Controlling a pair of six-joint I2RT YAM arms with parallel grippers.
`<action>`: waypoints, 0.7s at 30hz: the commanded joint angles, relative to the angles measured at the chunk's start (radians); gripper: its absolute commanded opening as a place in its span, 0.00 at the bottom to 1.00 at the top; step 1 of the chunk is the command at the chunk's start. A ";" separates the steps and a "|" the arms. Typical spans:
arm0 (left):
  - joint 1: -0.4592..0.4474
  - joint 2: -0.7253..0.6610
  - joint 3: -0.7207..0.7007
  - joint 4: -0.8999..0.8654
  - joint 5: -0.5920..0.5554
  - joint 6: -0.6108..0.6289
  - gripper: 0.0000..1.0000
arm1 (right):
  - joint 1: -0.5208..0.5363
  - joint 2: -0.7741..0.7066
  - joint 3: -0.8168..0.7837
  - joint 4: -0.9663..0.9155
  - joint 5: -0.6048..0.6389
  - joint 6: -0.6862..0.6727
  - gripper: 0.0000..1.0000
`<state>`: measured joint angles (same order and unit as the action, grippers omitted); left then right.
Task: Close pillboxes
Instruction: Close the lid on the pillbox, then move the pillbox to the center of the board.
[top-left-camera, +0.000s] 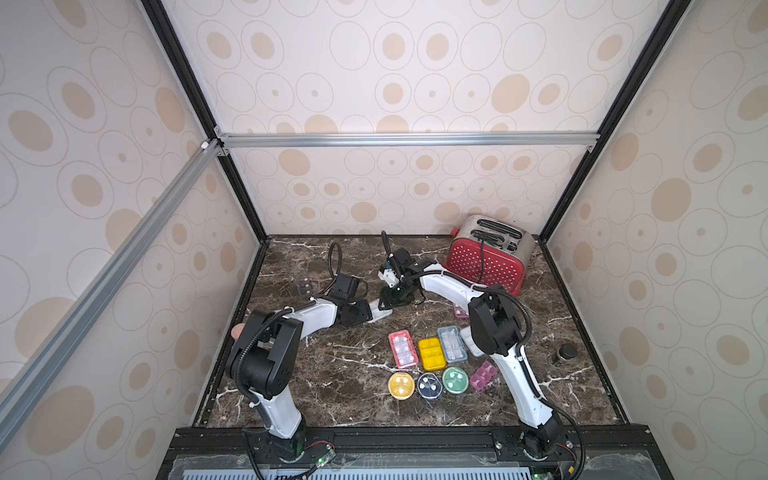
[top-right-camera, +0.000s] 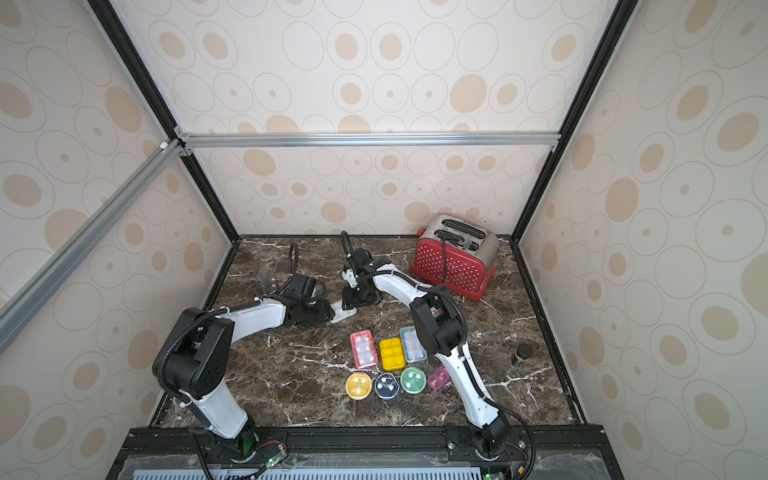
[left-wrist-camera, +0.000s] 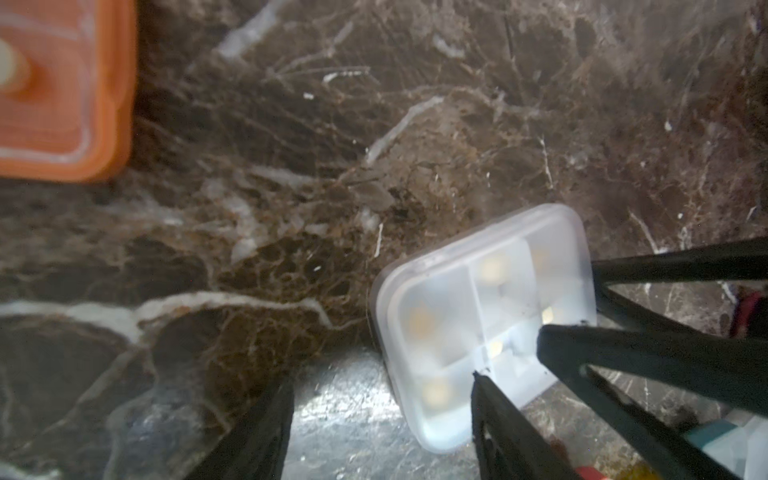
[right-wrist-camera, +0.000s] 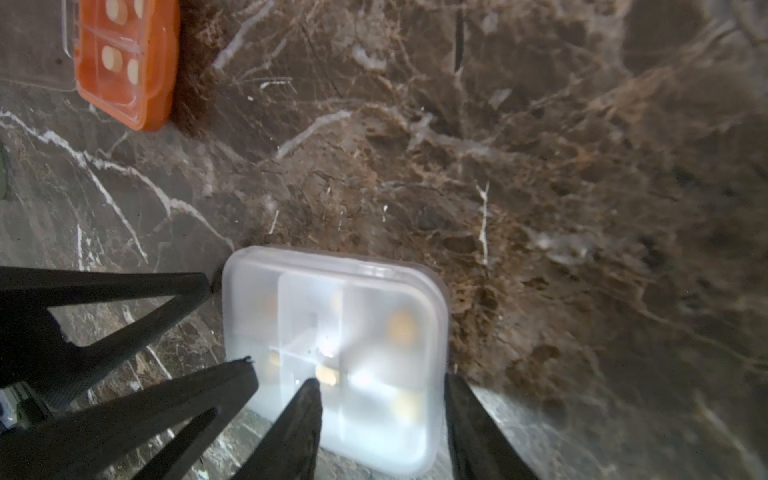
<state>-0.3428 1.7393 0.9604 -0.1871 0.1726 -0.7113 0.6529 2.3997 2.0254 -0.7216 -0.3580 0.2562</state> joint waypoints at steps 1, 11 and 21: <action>0.005 0.030 0.033 -0.009 -0.031 0.023 0.65 | 0.020 0.025 0.013 -0.030 0.022 -0.014 0.49; 0.006 0.115 0.013 0.016 0.004 -0.002 0.58 | 0.030 0.008 -0.060 0.003 0.020 0.012 0.49; -0.018 0.103 0.013 0.089 0.106 -0.043 0.57 | 0.016 -0.064 -0.088 -0.007 0.002 0.059 0.53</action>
<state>-0.3477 1.8053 0.9878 -0.0689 0.2405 -0.7235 0.6598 2.3756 1.9720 -0.6804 -0.3473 0.2913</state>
